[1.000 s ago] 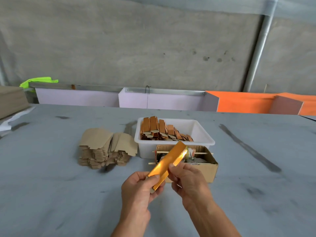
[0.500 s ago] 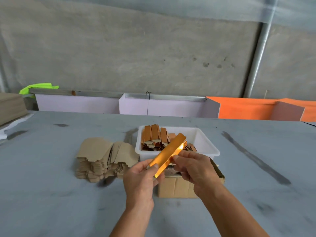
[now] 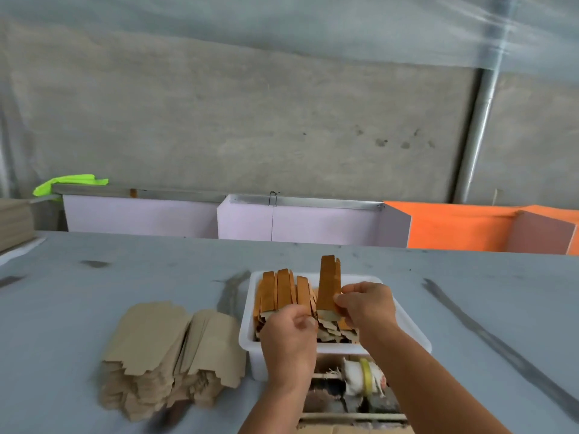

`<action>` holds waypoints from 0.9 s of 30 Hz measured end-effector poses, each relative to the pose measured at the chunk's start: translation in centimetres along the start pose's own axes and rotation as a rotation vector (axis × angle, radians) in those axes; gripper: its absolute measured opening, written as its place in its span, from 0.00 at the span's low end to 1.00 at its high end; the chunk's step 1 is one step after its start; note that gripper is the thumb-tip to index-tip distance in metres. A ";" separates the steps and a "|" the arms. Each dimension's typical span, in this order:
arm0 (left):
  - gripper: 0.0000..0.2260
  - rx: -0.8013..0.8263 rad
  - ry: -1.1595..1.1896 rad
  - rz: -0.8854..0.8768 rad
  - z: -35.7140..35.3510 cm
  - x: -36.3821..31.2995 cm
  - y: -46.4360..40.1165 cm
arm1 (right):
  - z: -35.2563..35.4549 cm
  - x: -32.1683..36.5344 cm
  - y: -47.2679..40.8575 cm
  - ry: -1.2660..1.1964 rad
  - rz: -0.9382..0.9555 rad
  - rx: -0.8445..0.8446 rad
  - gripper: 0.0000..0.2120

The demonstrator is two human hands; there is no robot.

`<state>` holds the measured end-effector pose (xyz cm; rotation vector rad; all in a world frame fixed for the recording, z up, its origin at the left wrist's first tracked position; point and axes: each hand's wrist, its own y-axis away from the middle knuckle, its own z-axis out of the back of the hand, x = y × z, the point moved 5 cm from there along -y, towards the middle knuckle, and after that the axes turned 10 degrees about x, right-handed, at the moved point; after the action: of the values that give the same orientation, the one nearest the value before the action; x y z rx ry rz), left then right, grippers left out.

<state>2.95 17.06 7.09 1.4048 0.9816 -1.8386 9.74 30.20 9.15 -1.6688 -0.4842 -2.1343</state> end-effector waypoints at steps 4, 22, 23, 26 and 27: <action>0.09 0.007 -0.248 -0.098 -0.2 0.7 -1.7 | -0.4 -1.6 -3.8 0.073 -0.068 -0.049 0.10; 0.16 -0.109 -0.382 -0.170 3.2 2.4 -0.2 | -6.5 0.8 -2.6 1.031 0.289 0.088 0.09; 0.17 -0.154 -0.367 -0.164 4.0 2.6 0.2 | -7.5 1.6 -1.3 0.978 0.391 0.130 0.10; 0.20 -0.353 -0.269 -0.094 7.4 3.7 1.4 | -10.8 3.1 3.5 0.958 0.668 0.299 0.11; 0.21 -0.423 -0.223 -0.060 8.6 4.3 1.8 | -11.8 3.4 5.0 0.960 0.739 0.340 0.11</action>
<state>-1.00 8.62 3.91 0.9068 1.2172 -1.6593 1.62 19.81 9.83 -0.3910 0.0741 -1.8330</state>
